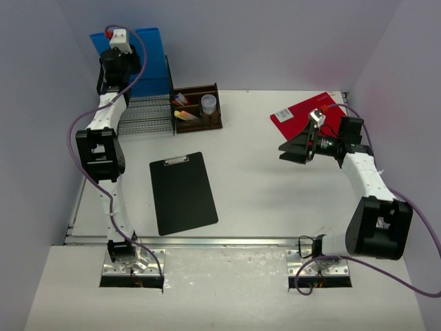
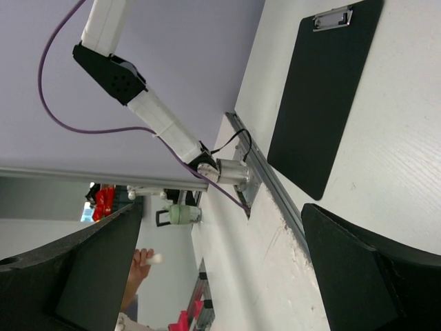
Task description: Organize the desk
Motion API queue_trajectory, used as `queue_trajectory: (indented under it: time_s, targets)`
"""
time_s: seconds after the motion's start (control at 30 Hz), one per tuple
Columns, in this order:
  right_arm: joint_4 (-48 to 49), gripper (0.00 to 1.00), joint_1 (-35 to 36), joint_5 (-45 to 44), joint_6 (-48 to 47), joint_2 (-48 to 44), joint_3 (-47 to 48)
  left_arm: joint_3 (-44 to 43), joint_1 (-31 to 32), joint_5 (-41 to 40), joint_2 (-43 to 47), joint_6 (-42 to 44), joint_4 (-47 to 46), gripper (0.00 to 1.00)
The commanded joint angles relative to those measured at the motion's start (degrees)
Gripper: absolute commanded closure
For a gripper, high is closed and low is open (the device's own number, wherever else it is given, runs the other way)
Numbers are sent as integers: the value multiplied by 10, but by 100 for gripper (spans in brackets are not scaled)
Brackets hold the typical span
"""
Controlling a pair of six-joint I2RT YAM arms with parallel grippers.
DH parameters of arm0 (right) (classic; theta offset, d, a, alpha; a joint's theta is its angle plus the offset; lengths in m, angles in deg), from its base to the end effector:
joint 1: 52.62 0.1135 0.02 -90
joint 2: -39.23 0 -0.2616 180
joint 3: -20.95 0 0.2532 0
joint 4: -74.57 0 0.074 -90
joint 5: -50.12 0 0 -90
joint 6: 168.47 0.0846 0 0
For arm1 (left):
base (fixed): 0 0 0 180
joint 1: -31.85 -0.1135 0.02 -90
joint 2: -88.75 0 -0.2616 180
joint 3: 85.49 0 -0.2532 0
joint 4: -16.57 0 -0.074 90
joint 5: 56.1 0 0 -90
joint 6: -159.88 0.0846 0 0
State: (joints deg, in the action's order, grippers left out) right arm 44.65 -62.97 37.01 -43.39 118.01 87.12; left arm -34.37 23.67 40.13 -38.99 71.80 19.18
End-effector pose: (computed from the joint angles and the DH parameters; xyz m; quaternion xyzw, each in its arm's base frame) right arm 0.2950 0.0299 0.2518 0.0460 0.7580 0.6235 0.1861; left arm 0.5866 0.0750 0.3214 -0.0012 0.7161 0.0226 0.6977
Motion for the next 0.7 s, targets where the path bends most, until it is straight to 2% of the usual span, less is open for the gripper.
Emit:
queue_trajectory:
  time_s: [0.0, 0.23, 0.33, 0.4, 0.5, 0.67]
  targets:
    - [-3, 1, 3, 0, -20, -3, 26, -9, -1, 13, 14, -32, -122, 61]
    - [-2, 1, 11, -3, -20, 0, 26, -36, 1, -9, 8, -28, -146, 43]
    - [-3, 1, 13, -8, -23, 0, 28, -87, 2, -21, -24, -22, -92, 38]
    - [-4, 1, 13, -14, -27, -2, 28, -130, 4, -35, -44, -22, -63, 26]
    - [-15, 1, 16, -18, -40, -5, 29, -132, 5, -39, -56, -2, -62, 16]
    - [-23, 1, 19, -23, -46, -5, 33, -156, 10, -55, -85, 4, -31, 11]
